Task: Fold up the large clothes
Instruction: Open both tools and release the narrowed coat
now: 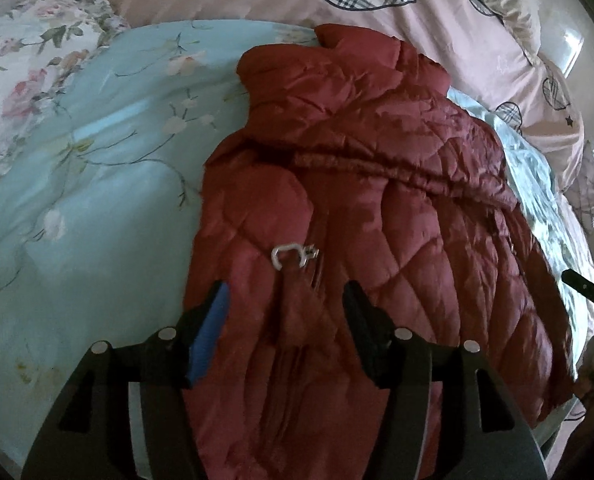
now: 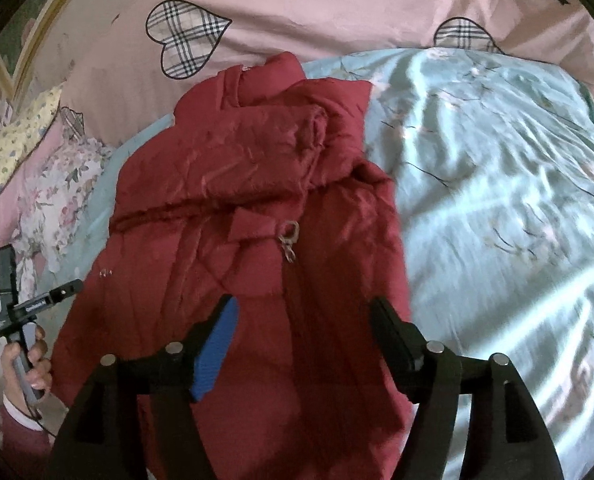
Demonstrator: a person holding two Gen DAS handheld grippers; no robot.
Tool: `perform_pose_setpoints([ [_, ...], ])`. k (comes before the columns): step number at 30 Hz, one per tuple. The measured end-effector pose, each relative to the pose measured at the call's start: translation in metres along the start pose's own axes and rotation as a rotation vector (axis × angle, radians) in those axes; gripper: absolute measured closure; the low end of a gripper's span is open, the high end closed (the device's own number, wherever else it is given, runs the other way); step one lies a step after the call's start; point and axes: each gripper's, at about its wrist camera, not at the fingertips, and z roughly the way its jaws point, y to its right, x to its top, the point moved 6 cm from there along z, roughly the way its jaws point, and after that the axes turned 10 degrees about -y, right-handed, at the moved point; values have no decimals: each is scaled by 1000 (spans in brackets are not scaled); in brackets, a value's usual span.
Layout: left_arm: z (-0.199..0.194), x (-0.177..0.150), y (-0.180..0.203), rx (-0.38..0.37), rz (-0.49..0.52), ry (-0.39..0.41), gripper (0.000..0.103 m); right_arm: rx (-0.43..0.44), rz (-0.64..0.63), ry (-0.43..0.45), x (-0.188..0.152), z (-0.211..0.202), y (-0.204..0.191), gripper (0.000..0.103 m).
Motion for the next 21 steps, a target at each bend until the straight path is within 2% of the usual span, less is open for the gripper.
perform_pose_setpoints([
  [4, -9, -16, -5, 7, 1, -2, 42, -58, 19, -10, -19, -10, 14, 31],
  [8, -18, -32, -15, 18, -12, 2, 38, -77, 47, -38, -37, -15, 26, 28],
  [21, -20, -73, -50, -1, -67, -55, 32, -12, 62, -135, -83, 1, 25, 28],
])
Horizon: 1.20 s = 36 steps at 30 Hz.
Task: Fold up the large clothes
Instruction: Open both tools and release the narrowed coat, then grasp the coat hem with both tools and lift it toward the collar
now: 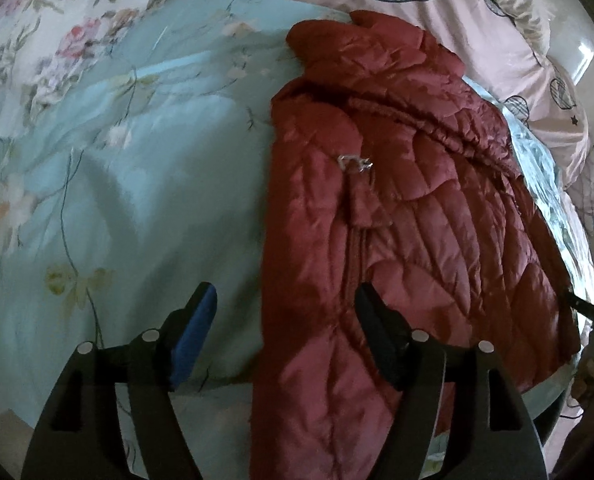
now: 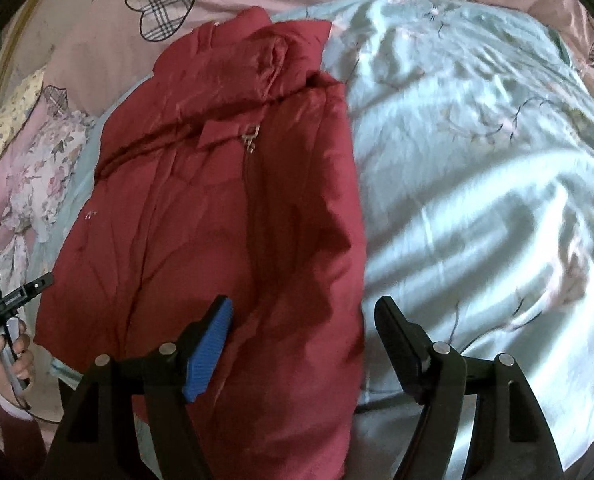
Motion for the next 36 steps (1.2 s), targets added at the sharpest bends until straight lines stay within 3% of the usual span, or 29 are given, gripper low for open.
perform_pose_setpoints([
  [16, 5, -30, 7, -110, 33, -62, 32, 93, -8, -31, -24, 1, -8, 29],
  [24, 12, -43, 25, -111, 99, -92, 32, 116, -7, -36, -29, 2, -8, 30],
  [31, 17, -52, 28, -130, 111, -114, 31, 122, -26, -40, -36, 2, -11, 42],
  [34, 16, -53, 30, -139, 123, -109, 32, 136, -33, -31, -37, 0, -13, 55],
  [36, 14, -54, 32, -137, 140, -100, 37, 146, -41, -23, -37, -3, -14, 62],
])
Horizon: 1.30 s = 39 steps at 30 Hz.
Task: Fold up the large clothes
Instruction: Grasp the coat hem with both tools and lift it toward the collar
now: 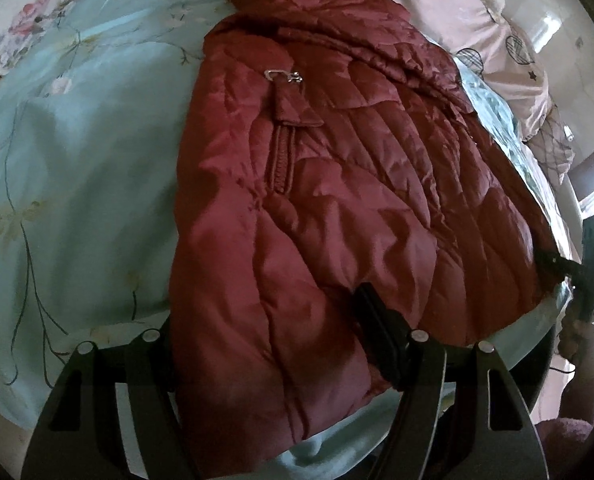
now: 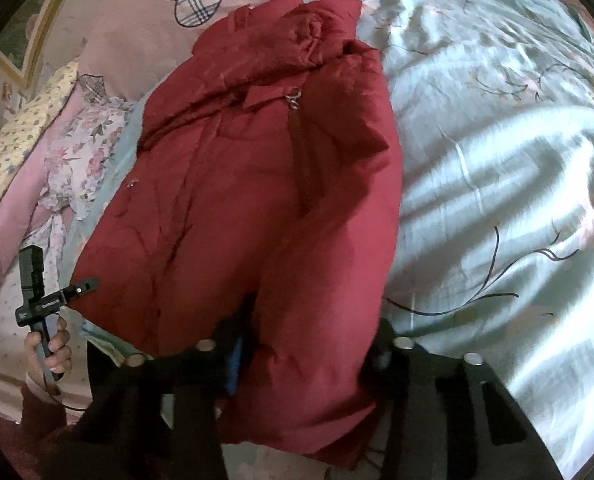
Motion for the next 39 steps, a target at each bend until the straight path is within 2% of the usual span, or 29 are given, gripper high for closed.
perform_pose_setpoints([
  [1, -1, 0, 2, 0, 11, 3, 49, 6, -4, 4, 0, -1, -1, 65],
  [2, -2, -1, 4, 0, 23, 7, 57, 9, -10, 7, 1, -3, -3, 66],
  [3, -3, 0, 5, 5, 32, 13, 60, 11, -13, 10, 1, -4, -4, 67],
  [5, -6, 0, 6, -2, 36, 24, 75, 18, -15, 19, 1, -7, -6, 70],
  [8, -13, 0, 6, -20, 31, 44, 82, 47, -15, 40, 0, -14, -8, 74],
  [17, -55, 0, 15, -73, 70, 131, 87, 177, -41, 131, -1, -49, -18, 77],
  [23, -84, 30, 15, -92, 53, 228, 88, 240, -25, 229, 22, -69, -24, 78],
  [29, -107, 66, 17, -109, 14, 333, 88, 258, -25, 325, 50, -85, -31, 78],
  [35, -116, 92, 14, -98, -28, 372, 88, 265, 3, 391, 79, -95, -28, 78],
  [39, -120, 108, 14, -97, -51, 390, 88, 234, 4, 424, 98, -98, -31, 78],
])
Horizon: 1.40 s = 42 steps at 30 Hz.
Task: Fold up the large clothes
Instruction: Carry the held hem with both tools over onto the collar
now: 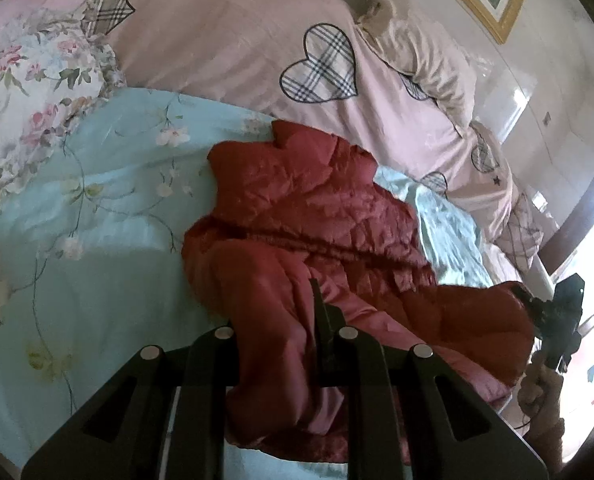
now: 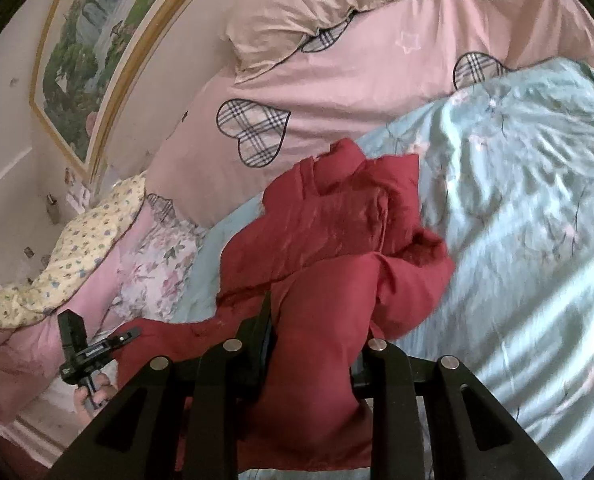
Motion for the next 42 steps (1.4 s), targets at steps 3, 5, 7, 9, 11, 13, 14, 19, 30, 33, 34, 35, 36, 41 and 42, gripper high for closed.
perform_pose_setpoints([
  [3, 2, 12, 3, 25, 2, 20, 87, -18, -1, 16, 13, 4, -1, 78],
  [5, 4, 20, 5, 42, 7, 27, 87, -16, 2, 22, 21, 6, 0, 78],
  [7, 6, 26, 6, 51, 7, 34, 87, -18, 3, 27, 27, 9, 1, 78],
  [9, 9, 32, 5, 52, -1, 37, 87, -17, 2, 31, 33, 11, 1, 78],
  [11, 12, 38, 4, 49, -9, 37, 87, -19, 4, 34, 38, 14, 2, 77],
  [13, 15, 44, 4, 54, -14, 41, 87, -21, 10, 38, 43, 16, 4, 77],
  [14, 16, 47, 4, 56, -16, 43, 87, -21, 11, 41, 46, 18, 5, 77],
  [19, 25, 62, 3, 67, -35, 49, 87, -31, 11, 53, 66, 28, 8, 76],
  [30, 53, 100, 0, 103, -51, 49, 86, -38, 62, 90, 103, 55, 27, 72],
  [33, 63, 109, -1, 114, -56, 47, 86, -45, 76, 98, 112, 63, 33, 72],
  [34, 67, 113, -2, 115, -60, 47, 86, -48, 77, 99, 115, 66, 35, 72],
  [35, 70, 115, -3, 116, -62, 47, 86, -51, 79, 101, 117, 68, 36, 71],
  [36, 76, 119, -4, 121, -66, 45, 86, -56, 84, 103, 121, 72, 39, 71],
  [41, 102, 138, -13, 141, -87, 30, 86, -79, 117, 107, 138, 93, 53, 71],
  [42, 108, 142, -15, 148, -92, 25, 86, -89, 131, 108, 142, 99, 59, 71],
])
